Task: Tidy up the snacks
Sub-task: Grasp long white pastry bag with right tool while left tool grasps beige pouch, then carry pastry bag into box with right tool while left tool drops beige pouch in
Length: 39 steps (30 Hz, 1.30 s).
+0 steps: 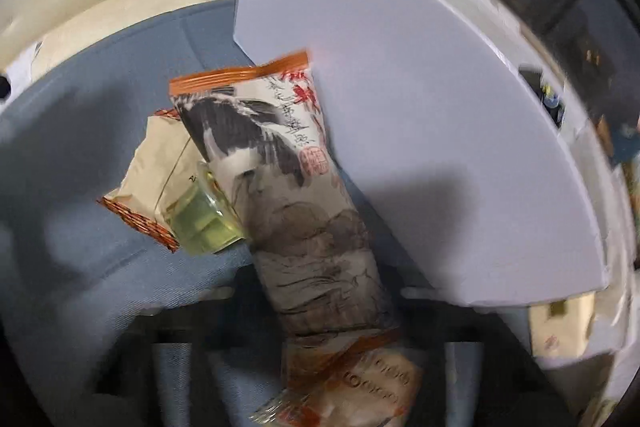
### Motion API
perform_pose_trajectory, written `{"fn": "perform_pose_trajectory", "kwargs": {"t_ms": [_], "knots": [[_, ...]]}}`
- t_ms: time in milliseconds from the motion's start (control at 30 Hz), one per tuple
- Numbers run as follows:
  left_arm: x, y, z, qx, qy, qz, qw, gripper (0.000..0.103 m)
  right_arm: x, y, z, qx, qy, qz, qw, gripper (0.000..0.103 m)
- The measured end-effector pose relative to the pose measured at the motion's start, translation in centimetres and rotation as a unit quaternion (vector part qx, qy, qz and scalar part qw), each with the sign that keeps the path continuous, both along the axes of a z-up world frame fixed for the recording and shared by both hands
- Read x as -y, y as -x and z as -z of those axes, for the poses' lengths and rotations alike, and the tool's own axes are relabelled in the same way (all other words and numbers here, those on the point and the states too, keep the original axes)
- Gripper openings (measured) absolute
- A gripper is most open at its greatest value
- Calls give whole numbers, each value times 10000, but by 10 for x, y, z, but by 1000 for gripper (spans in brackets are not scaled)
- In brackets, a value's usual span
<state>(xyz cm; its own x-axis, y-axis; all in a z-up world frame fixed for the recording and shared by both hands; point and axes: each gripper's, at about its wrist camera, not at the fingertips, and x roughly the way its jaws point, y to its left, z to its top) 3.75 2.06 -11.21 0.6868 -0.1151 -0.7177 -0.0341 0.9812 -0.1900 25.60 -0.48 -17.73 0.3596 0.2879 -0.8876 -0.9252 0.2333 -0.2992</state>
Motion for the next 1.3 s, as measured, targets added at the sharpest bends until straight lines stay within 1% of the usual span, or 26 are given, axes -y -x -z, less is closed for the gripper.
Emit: {"fn": "perform_pose_trajectory", "kwargs": {"t_ms": [100, 133, 200, 267, 333, 400, 433, 500, 567, 600, 633, 733, 800, 900, 967, 1000, 1033, 1067, 1100, 1133, 1200, 1233, 1300], "knots": [[-3, -1, 3, -38, 4, -41, 10000, 103, 9, 8, -8, 177, -184, 28, 9997, 41], [-5, -3, 5, -53, 20, -70, 10000, 103, 15, 8, -15, 59, -363, 158, 9992, 40], [-7, -5, 7, -92, 51, -58, 9999, 103, 26, 10, -29, 17, -728, 347, 9967, 40], [-8, -11, 10, -145, 18, -22, 9999, 103, 43, 10, -52, -125, -1251, 609, 9902, 41], [-9, -20, 15, -249, -38, 100, 9996, 103, 62, 11, -74, -290, -1807, 953, 9785, 40], [-9, -34, 22, -347, -166, 219, 9990, 103, 82, 18, -94, -355, -2277, 1231, 9653, 41], [-10, -41, 26, -417, -189, 310, 9985, 103, 88, 24, -100, -360, -2405, 1287, 9614, 41], [-15, -60, 34, -537, -238, 398, 9975, 103, 102, 39, -109, -353, -2716, 1409, 9514, 41], [-21, -77, 41, -652, -196, 435, 9967, 103, 122, 54, -116, -546, -3125, 1540, 9358, 40], [-24, -87, 44, -686, -165, 450, 9965, 103, 128, 58, -118, -598, -3256, 1604, 9299, 41], [-26, -93, 46, -704, -174, 469, 9963, 103, 139, 66, -118, -710, -3422, 1702, 9213, 41], [-27, -113, 50, -781, -323, 614, 9945, 103, 158, 79, -113, -965, -3688, 1870, 9054, 41], [-25, -124, 53, -856, -382, 802, 9924, 103, 163, 82, -107, -1071, -3740, 1943, 9005, 41], [-23, -138, 60, -1041, -634, 957, 9879, 103, 169, 87, -97, -1249, -3822, 2035, 8927, 41], [-21, -140, 63, -1084, -696, 1116, 9854, 102, 173, 86, -92, -1335, -3853, 2131, 8879, 41], [-18, -139, 64, -1044, -779, 1174, 9845, 96, 175, 86, -91, -1347, -3858, 2154, 8869, 41], [-16, -137, 62, -978, -903, 1232, 9834, 81, 175, 85, -89, -1349, -3868, 2187, 8856, 41], [-14, -134, 59, -903, -926, 1299, 9831, 75, 176, 85, -89, -1372, -3880, 2193, 8846, 41], [-14, -132, 58, -881, -881, 1296, 9837, 65, 176, 86, -88, -1385, -3882, 2195, 8842, 41], [-14, -130, 56, -894, -819, 1292, 9842, 65, 176, 86, -86, -1379, -3874, 2210, 8843, 41], [-13, -123, 53, -804, -869, 1230, 9853, 64, 174, 85, -83, -1398, -3848, 2217, 8850, 41], [-15, -119, 51, -740, -821, 1187, 9868, 64, 174, 86, -82, -1400, -3845, 2221, 8850, 41], [-17, -106, 42, -527, -609, 1093, 9907, 64, 172, 88, -81, -1429, -3830, 2203, 8857, 41]]}}
